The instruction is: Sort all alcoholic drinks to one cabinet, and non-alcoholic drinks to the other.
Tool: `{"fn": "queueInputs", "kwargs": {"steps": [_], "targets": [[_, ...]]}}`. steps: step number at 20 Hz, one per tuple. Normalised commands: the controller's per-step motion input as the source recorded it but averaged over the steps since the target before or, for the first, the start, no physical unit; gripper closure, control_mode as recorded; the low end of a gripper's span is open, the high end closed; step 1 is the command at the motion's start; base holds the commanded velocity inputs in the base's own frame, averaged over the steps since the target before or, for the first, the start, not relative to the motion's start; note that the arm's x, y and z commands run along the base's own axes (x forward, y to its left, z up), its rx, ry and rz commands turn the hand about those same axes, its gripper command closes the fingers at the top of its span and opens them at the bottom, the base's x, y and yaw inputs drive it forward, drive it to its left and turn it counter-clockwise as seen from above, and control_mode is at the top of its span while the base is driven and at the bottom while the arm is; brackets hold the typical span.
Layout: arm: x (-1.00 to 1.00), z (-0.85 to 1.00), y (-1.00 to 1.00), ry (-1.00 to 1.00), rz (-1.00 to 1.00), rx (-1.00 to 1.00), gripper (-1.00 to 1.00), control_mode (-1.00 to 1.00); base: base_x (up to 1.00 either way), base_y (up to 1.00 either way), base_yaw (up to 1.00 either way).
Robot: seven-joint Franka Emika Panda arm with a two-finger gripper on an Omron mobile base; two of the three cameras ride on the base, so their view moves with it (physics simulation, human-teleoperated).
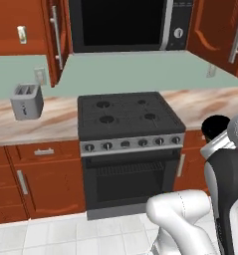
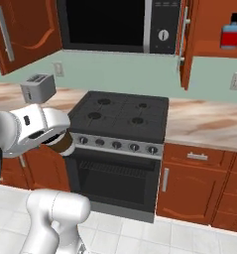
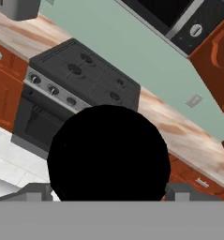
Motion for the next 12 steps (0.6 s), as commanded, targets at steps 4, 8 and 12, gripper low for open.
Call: {"fn": "queueInputs", "kwargs": {"steps": [4,8,12], "targets": [[0.0,0.0,0.0,0.0,0.0,0.0,1.0,1.0,-0.08,0.73,0.0],[0.0,0.0,0.0,0.0,0.0,0.0,1.0,1.0,-0.01,0.72,0.0],[0.0,0.0,0.0,0.0,0.0,0.0,1.0,1.0,0.04,0.71,0.0]]}}
